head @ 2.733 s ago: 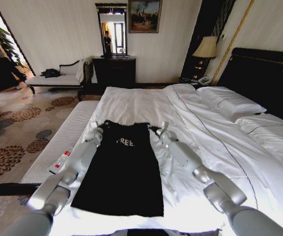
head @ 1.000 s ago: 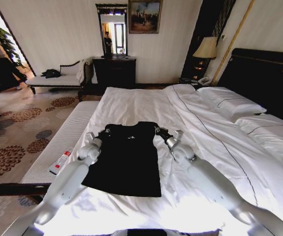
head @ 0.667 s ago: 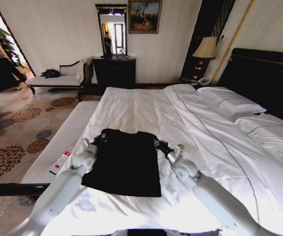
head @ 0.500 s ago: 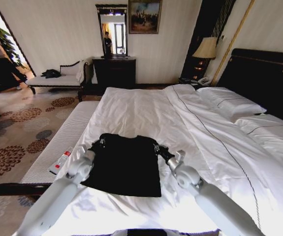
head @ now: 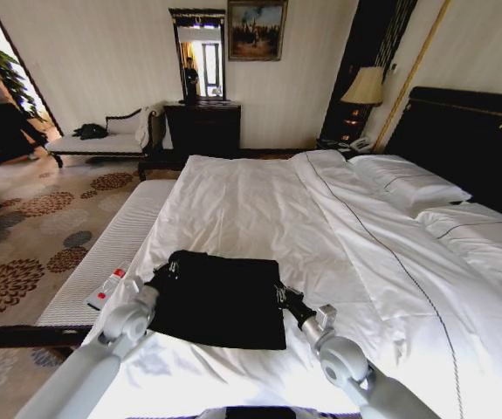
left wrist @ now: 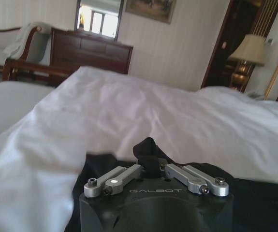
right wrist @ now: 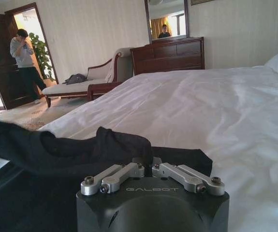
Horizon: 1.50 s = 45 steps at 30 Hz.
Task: Fold the clothes on the bed.
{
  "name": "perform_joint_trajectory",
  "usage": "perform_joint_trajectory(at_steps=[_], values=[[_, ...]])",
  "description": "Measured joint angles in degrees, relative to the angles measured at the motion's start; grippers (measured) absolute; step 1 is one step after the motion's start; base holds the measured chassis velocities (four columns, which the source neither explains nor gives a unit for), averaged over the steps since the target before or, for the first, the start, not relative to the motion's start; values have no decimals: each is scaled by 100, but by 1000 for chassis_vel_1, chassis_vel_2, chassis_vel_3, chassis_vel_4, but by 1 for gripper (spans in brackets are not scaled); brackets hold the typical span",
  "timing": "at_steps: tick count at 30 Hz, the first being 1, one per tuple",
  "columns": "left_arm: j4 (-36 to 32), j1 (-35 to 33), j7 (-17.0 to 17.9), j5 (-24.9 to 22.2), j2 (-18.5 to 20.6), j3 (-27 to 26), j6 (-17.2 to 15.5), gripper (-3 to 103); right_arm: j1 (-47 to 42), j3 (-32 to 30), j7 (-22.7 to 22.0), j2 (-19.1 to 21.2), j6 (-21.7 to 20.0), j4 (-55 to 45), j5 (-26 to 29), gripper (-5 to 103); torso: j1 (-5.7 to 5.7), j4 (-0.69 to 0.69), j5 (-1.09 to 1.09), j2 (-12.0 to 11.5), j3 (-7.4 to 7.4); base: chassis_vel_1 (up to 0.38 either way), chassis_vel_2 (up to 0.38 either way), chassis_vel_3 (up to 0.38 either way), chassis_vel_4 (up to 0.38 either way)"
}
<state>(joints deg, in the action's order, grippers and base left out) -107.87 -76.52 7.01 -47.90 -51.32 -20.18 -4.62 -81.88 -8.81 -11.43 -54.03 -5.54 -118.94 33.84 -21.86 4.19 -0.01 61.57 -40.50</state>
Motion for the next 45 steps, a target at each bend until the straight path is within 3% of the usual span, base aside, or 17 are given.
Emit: perform_joint_trajectory(at_steps=[17, 30, 41, 45], values=[[55, -715, -200, 150, -124, -615, 180, 3, -879, -178, 134, -418, 184, -173, -449, 2, 0, 2, 0, -1, 0, 0, 0, 0, 0], [-1, -953, -233, 372, -85, -597, 265, 3, -1428, -113, 274, -718, 427, -84, -946, 2, 0, 1, 1, -1, 0, 0, 0, 0, 0], [65, -1106, -176, 657, -181, -429, 297, 3, -1558, -73, 304, -728, 612, 118, -1111, 2, 0, 1, 1, 0, 0, 0, 0, 0, 0], [75, -1151, 23, 686, -179, -412, 230, 0, -1592, -64, 352, -706, 638, 138, -1124, 2, 0, 2, 1, 0, 0, 0, 0, 0, 0]])
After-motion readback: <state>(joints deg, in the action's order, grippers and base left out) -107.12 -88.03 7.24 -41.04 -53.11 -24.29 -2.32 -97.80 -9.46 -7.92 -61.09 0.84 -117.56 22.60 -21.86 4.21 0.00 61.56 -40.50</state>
